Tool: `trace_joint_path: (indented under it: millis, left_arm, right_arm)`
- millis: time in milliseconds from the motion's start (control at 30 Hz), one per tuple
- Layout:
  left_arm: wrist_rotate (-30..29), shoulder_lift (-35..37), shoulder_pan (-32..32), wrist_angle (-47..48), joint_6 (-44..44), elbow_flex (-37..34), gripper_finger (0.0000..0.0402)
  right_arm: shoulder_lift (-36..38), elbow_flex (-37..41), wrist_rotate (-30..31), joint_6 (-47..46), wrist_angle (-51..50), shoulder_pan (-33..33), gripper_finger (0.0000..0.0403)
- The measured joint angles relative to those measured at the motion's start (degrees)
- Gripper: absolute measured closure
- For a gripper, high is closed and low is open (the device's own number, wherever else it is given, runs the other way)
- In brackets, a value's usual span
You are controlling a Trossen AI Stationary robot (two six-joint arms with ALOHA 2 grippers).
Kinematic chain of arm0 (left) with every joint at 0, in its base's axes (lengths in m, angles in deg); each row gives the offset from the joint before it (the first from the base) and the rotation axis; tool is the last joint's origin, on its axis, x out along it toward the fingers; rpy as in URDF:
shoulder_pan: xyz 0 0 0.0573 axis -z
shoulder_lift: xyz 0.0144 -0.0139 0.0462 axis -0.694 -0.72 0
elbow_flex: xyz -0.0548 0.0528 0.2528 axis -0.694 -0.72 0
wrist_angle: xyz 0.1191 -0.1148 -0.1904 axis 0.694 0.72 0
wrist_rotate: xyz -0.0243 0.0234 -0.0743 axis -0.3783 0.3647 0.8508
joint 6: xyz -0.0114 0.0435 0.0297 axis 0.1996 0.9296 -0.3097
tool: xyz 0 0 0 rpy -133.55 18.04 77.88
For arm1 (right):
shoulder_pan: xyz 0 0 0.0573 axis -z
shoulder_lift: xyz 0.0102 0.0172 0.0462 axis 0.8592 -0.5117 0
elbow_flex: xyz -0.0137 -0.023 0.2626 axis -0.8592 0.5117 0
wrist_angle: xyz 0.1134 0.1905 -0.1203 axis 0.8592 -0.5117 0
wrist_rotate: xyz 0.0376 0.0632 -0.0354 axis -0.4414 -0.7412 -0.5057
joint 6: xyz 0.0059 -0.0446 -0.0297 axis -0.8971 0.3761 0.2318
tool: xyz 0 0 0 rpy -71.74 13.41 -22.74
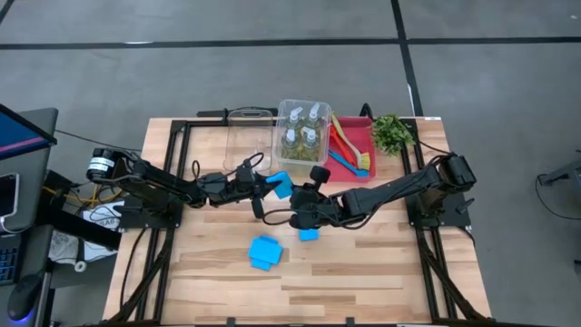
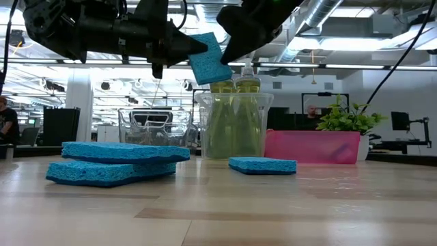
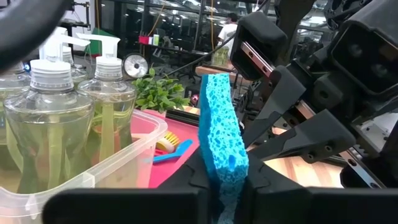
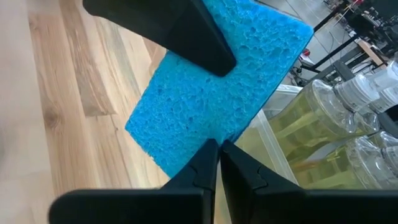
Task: Pick & Place Kitchen Sink Supplies
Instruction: Put the blue sponge into the transparent bin
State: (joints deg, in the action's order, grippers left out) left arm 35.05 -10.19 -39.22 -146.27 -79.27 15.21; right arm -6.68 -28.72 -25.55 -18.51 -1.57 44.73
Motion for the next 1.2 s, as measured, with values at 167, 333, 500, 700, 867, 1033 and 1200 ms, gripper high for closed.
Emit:
trace_joint_path:
  millis: [167,333,500,700,867,1033,1200]
  left_arm:
    - [0.0,0.0,0.0,0.0,0.0,0.0,0.0361]
    - [0.0,0.0,0.0,0.3,0.0,0.0,0.0373]
    - [-0.2,0.0,0.0,0.2,0.0,0.0,0.0379]
    - [-0.2,0.0,0.0,0.2,0.0,0.0,0.0371]
    - [-0.2,0.0,0.0,0.2,0.0,0.0,0.0378]
    - [-1.2,0.0,0.0,0.2,0.0,0.0,0.0372]
    - [-3.6,0.0,0.0,0.8,0.0,0.0,0.0372]
  right_arm:
    - [0.0,0.0,-0.5,0.0,-0.7,0.0,0.0387]
    - [-0.4,0.8,-1.0,-1.3,-0.6,0.1,0.038]
    - [-0.5,1.4,-1.1,-1.5,-1.0,1.0,0.0358]
    - [-0.5,1.4,-1.1,-1.5,-1.8,1.2,0.0318]
    - [-0.5,1.4,-1.1,0.2,-4.4,1.0,0.0288]
    - [-0.5,1.4,-1.0,0.8,-7.8,1.0,0.027]
    - [-0.5,1.4,-0.9,0.9,-9.7,1.0,0.0259]
